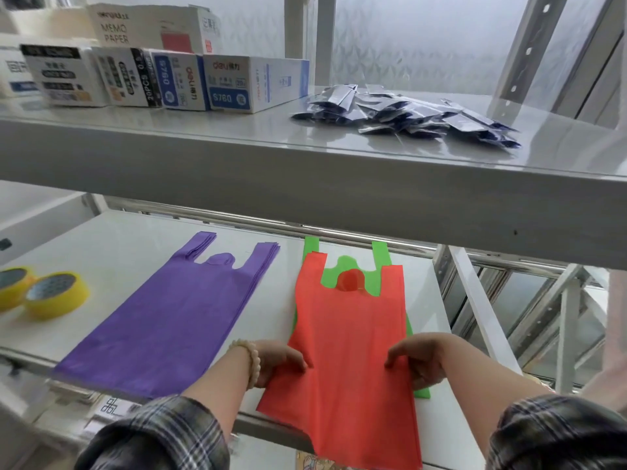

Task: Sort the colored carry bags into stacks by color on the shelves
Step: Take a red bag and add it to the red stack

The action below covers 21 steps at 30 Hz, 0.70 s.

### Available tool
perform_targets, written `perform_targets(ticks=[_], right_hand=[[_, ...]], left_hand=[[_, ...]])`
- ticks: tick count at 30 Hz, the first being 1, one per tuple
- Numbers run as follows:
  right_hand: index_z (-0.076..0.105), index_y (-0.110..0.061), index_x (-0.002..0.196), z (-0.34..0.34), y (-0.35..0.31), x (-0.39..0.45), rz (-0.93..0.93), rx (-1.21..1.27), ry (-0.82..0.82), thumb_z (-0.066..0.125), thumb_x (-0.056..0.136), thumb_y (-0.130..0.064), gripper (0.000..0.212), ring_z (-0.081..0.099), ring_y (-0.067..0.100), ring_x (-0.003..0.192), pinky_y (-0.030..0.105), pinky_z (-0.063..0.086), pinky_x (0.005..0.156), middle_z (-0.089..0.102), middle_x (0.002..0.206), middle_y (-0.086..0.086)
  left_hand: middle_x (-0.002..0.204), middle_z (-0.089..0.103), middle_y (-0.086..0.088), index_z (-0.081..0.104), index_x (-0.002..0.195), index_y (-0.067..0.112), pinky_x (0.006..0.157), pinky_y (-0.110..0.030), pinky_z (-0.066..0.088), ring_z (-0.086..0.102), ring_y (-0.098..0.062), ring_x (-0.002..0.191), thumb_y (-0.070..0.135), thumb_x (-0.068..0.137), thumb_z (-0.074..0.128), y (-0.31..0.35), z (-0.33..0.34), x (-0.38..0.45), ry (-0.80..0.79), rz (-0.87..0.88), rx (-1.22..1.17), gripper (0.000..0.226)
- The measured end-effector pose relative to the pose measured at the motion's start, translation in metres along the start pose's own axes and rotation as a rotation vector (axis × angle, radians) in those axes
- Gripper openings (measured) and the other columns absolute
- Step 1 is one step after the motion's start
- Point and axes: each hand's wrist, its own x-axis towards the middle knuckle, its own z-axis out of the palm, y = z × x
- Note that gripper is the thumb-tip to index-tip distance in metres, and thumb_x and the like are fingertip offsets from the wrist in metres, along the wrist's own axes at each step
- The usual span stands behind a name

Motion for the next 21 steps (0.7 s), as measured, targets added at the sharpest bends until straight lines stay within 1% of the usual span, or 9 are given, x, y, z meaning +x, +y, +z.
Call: perform_targets(ticks=[3,6,7,9,12,14,16,18,21], right_hand=[[0.060,-0.008,0.081,-0.004,-0.001,-0.004,0.079,-0.086,-0.033,0.059,0.084,-0.017,0.009,0.064,0.015,0.054,0.025,0.055,0.061,0.066,0.066,0.005],[0.053,-0.010,0.111,-0.006,-0.002,0.006,0.016,-0.046,0.111,0.064,0.086,-0.028,0.033,0.063,0.016,0.069,0.028,0.056,0.062,0.063,0.088,0.006],[0.049,-0.011,0.117,-0.007,-0.002,0.011,-0.047,0.002,0.178,0.064,0.086,-0.029,0.038,0.060,0.016,0.074,0.029,0.054,0.063,0.058,0.094,0.007],[0.050,-0.009,0.118,-0.009,-0.003,0.019,-0.190,0.109,0.306,0.064,0.086,-0.023,0.038,0.052,0.018,0.074,0.028,0.048,0.057,0.053,0.096,0.008],[0.054,-0.007,0.115,-0.008,-0.006,0.023,-0.315,0.178,0.400,0.066,0.085,-0.018,0.035,0.054,0.023,0.078,0.028,0.045,0.058,0.056,0.105,0.013],[0.055,-0.010,0.112,-0.005,-0.007,0.023,-0.378,0.221,0.409,0.065,0.086,-0.016,0.029,0.059,0.027,0.082,0.031,0.048,0.065,0.062,0.109,0.016],[0.059,-0.009,0.111,-0.002,-0.008,0.027,-0.432,0.273,0.415,0.066,0.084,-0.012,0.028,0.065,0.032,0.091,0.043,0.054,0.079,0.067,0.109,0.019],[0.062,-0.007,0.111,0.000,-0.008,0.031,-0.463,0.288,0.450,0.064,0.082,-0.006,0.029,0.067,0.037,0.095,0.050,0.054,0.087,0.068,0.106,0.020],[0.064,-0.001,0.108,0.003,-0.009,0.039,-0.502,0.279,0.518,0.060,0.078,0.005,0.031,0.066,0.040,0.094,0.051,0.054,0.088,0.068,0.102,0.024]], left_hand=[[0.083,0.070,-0.005,0.065,0.094,0.007,0.083,-0.031,0.053,0.068,-0.016,0.073,0.025,0.080,0.068,0.002,0.002,-0.003,0.019,0.002,-0.011,0.023],[0.121,0.058,-0.005,0.055,0.124,0.004,0.103,-0.032,0.043,0.058,-0.022,0.111,0.033,0.082,0.067,0.006,-0.003,0.004,0.259,0.117,0.128,0.052],[0.126,0.058,-0.007,0.054,0.127,0.003,0.104,-0.034,0.044,0.057,-0.024,0.116,0.029,0.079,0.069,0.006,-0.004,0.010,0.299,0.163,0.164,0.056],[0.120,0.064,-0.012,0.057,0.123,0.003,0.099,-0.036,0.048,0.061,-0.026,0.109,0.017,0.075,0.070,0.004,-0.002,0.013,0.327,0.208,0.209,0.052],[0.103,0.068,-0.013,0.062,0.108,0.006,0.092,-0.040,0.053,0.064,-0.027,0.093,0.003,0.072,0.066,-0.003,0.005,0.006,0.239,0.278,0.132,0.036],[0.105,0.069,-0.016,0.061,0.110,0.008,0.089,-0.046,0.054,0.066,-0.034,0.097,0.006,0.061,0.069,-0.007,0.003,-0.002,0.158,0.307,0.047,0.050],[0.112,0.067,-0.019,0.059,0.117,0.008,0.088,-0.049,0.054,0.064,-0.038,0.103,0.008,0.055,0.069,-0.011,-0.002,-0.009,0.107,0.315,0.040,0.062],[0.113,0.066,-0.019,0.059,0.118,0.006,0.084,-0.044,0.056,0.065,-0.037,0.099,0.004,0.059,0.067,-0.016,-0.008,-0.014,0.076,0.312,0.012,0.059],[0.103,0.066,-0.019,0.060,0.115,0.001,0.078,-0.038,0.057,0.067,-0.028,0.083,-0.005,0.069,0.063,-0.025,-0.010,-0.019,-0.044,0.274,-0.119,0.046]])
